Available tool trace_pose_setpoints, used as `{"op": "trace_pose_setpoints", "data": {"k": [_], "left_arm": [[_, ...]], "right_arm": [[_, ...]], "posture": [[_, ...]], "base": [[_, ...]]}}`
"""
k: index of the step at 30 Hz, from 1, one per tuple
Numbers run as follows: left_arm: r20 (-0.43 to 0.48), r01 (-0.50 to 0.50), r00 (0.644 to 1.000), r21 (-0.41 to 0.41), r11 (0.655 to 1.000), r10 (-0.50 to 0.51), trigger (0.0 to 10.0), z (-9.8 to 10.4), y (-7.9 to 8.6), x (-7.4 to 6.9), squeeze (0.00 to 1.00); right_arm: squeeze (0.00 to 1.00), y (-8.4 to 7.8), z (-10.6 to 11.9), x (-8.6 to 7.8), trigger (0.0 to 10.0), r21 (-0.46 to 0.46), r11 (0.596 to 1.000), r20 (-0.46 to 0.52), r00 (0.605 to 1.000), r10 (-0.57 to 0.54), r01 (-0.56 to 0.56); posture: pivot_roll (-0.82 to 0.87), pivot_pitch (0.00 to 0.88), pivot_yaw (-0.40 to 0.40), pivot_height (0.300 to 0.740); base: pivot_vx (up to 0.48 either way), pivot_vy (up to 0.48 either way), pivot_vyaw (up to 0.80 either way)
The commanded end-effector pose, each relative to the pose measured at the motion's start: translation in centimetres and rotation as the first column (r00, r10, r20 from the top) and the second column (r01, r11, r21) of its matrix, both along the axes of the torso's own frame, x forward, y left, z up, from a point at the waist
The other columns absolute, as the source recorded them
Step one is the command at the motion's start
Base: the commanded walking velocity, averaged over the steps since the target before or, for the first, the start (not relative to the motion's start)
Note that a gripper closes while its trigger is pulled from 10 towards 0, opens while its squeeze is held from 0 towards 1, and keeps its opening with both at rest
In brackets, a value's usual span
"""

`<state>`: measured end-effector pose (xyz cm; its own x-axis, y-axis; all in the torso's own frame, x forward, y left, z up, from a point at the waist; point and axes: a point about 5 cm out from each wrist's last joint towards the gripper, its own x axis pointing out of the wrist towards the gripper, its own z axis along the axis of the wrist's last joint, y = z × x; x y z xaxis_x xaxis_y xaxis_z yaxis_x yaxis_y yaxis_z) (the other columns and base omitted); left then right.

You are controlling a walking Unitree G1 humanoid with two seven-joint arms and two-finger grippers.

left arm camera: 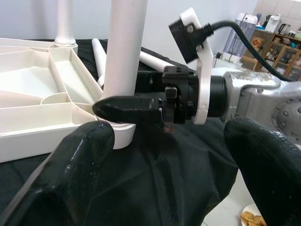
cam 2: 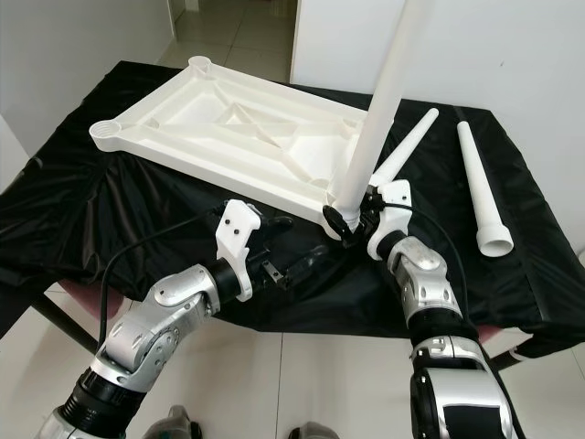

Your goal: Building children table

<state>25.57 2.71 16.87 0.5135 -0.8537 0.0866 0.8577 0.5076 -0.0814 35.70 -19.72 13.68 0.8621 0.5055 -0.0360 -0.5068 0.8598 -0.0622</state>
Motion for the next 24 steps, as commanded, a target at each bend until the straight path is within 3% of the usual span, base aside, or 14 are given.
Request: {"op": "trace_pose_setpoints", "data": {"k": [1, 11, 12, 14, 15, 17, 18, 24], "left_arm": [[0.003, 0.034, 0.999, 0.004, 0.999, -0.034, 10.0, 0.1, -0.1, 0.0, 0.0], [0.003, 0.026, 1.0, 0.002, 1.0, -0.026, 10.0, 0.1, 0.0, 0.0, 0.0], [0.003, 0.025, 1.0, 0.003, 1.0, -0.025, 10.0, 0.1, 0.0, -0.1, 0.0], [0.002, 0.024, 1.0, 0.003, 1.0, -0.024, 10.0, 0.1, 0.0, -0.1, 0.0], [0.002, 0.023, 1.0, 0.004, 1.0, -0.023, 10.0, 0.1, 0.1, -0.1, 0.0], [0.001, 0.023, 1.0, 0.005, 1.0, -0.023, 10.0, 0.1, 0.1, -0.1, 0.0], [0.0, 0.023, 1.0, 0.006, 1.0, -0.023, 10.0, 0.1, 0.1, -0.1, 0.0], [-0.002, 0.027, 1.0, 0.006, 1.0, -0.027, 10.0, 0.0, 0.1, -0.2, 0.0]], "right_arm": [[0.0, -0.3, 0.1, 0.2, 10.0, -0.02, 1.0, -0.001, 1.0, 0.024, -0.024], [0.0, -0.1, 0.4, 1.0, 10.0, -0.03, 1.0, -0.004, 1.0, 0.006, -0.006], [0.0, 0.0, 0.2, 1.1, 7.7, -0.036, 0.999, -0.011, 1.0, 0.0, 0.0], [0.0, 0.0, 0.1, 1.1, 7.7, -0.04, 0.999, -0.013, 1.0, -0.007, 0.007], [0.0, 0.0, -0.3, 1.1, 2.1, -0.055, 0.998, -0.036, 0.999, -0.016, 0.014], [0.0, 0.0, -0.5, 1.1, 2.1, -0.067, 0.998, -0.052, 0.998, -0.022, 0.019], [0.0, 0.0, -0.8, 1.0, 0.0, -0.063, 0.998, -0.072, 0.997, -0.014, 0.009], [0.0, -0.2, -1.3, 0.7, 0.0, -0.032, 0.999, -0.09, 0.995, 0.032, -0.035]], "posture": [[0.07, 0.006, -0.047, 0.74], [0.08, 0.012, -0.047, 0.74], [0.08, 0.015, -0.046, 0.74], [0.08, 0.016, -0.045, 0.74], [0.08, 0.018, -0.044, 0.74], [0.08, 0.018, -0.044, 0.74], [0.08, 0.02, -0.043, 0.74], [0.07, 0.022, -0.04, 0.74]], "base": [[0.0, 0.0, 0.0], [0.0, 0.0, 0.0], [0.0, 0.0, 0.0], [0.0, 0.0, 0.0], [0.0, 0.0, 0.0], [0.0, 0.0, 0.0], [0.0, 0.0, 0.0], [0.0, 0.0, 0.0]]}}
